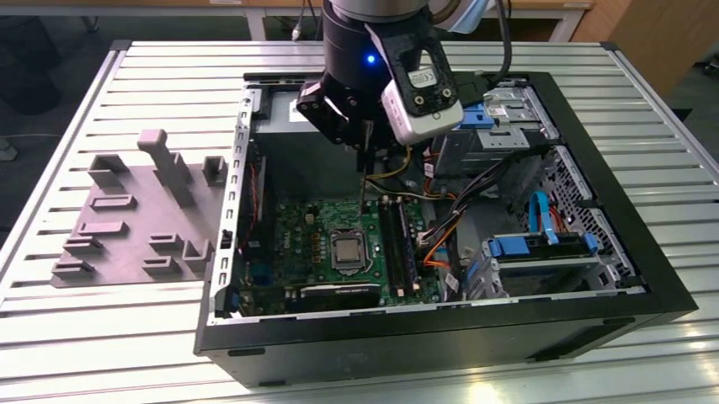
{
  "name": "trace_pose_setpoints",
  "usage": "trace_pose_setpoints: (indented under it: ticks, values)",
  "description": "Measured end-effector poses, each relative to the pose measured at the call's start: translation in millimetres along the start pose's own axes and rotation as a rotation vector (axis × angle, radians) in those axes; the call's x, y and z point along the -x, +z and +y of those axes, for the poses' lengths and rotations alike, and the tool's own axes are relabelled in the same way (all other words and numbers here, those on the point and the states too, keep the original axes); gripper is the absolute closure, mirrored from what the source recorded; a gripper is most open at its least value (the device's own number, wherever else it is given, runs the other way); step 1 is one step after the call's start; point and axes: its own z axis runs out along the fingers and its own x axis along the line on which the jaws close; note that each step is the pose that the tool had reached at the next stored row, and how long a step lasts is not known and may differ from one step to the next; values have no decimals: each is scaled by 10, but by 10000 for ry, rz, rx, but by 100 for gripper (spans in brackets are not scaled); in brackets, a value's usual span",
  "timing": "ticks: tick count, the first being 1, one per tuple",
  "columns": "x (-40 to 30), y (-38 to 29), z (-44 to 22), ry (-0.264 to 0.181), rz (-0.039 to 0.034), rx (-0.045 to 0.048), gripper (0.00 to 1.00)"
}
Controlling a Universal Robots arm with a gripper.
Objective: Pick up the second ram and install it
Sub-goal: 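Insert the second ram into the second slot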
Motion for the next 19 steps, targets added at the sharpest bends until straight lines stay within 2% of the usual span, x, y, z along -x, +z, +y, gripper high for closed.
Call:
trace_pose_setpoints:
  ticks: [2, 16, 19]
  values:
    - [0, 1, 0, -257, 6, 5, 86]
    - [0, 0, 0, -289, 8, 5, 86]
    - [0, 0, 0, -420, 11, 8, 86]
